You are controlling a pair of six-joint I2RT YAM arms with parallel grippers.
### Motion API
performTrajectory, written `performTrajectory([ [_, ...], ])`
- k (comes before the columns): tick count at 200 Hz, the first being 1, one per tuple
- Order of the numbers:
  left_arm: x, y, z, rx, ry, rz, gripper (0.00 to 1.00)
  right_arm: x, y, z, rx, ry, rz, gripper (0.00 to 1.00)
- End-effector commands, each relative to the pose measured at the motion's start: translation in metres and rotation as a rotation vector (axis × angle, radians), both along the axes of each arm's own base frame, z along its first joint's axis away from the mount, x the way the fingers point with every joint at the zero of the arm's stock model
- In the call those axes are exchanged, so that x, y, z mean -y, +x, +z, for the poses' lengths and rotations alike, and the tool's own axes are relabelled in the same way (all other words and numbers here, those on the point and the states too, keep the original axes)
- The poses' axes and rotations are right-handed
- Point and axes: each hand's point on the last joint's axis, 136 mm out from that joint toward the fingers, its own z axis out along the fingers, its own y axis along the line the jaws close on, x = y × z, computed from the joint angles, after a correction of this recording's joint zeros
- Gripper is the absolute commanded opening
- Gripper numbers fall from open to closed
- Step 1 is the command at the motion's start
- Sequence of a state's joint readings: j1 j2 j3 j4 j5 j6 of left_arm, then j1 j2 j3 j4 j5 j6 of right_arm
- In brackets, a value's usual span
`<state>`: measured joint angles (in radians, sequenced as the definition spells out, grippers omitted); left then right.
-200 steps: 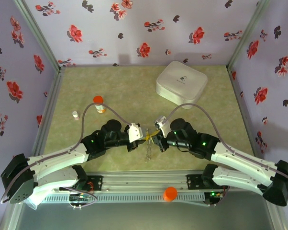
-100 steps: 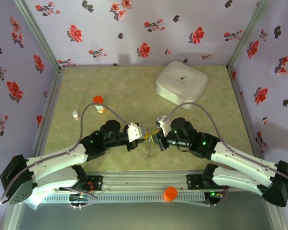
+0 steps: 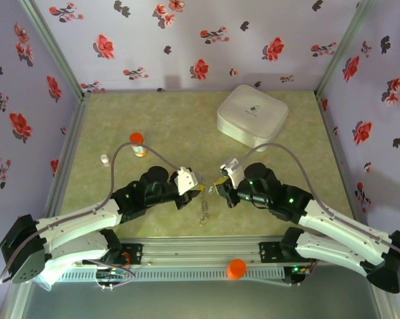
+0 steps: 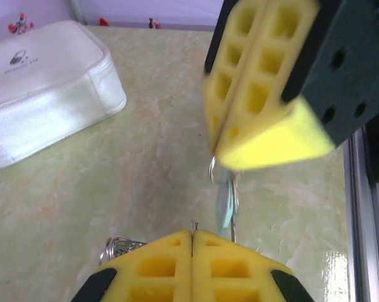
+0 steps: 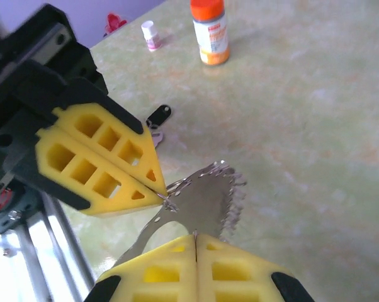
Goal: Put the keys on the keyring
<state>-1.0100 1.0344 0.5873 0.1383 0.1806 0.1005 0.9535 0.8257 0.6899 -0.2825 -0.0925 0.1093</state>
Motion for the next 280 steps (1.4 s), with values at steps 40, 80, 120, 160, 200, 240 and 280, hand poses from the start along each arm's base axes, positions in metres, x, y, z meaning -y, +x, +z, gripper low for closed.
performTrajectory([
  [40,0.008,0.005,0.025,-0.325,-0.104,0.146,0.00,-0.008,0.015,0.007,0.532,-0.160,0.198,0.00],
  [80,0.011,0.005,0.031,-0.377,-0.128,0.159,0.00,-0.016,0.006,0.005,0.653,-0.212,0.330,0.00],
  [120,0.016,0.005,0.032,-0.433,-0.120,0.165,0.00,-0.018,0.001,-0.001,0.745,-0.274,0.398,0.00],
  [160,0.018,0.005,0.029,-0.444,-0.121,0.159,0.00,-0.020,0.003,-0.002,0.798,-0.312,0.405,0.00],
  [200,0.018,0.007,0.027,-0.441,-0.119,0.161,0.00,-0.017,0.005,-0.011,0.817,-0.374,0.401,0.00],
  [240,0.017,0.006,0.028,-0.439,-0.120,0.157,0.00,-0.016,0.007,-0.012,0.834,-0.394,0.388,0.00],
  [280,0.016,0.007,0.027,-0.443,-0.119,0.163,0.00,-0.010,0.006,-0.004,0.855,-0.378,0.359,0.00],
])
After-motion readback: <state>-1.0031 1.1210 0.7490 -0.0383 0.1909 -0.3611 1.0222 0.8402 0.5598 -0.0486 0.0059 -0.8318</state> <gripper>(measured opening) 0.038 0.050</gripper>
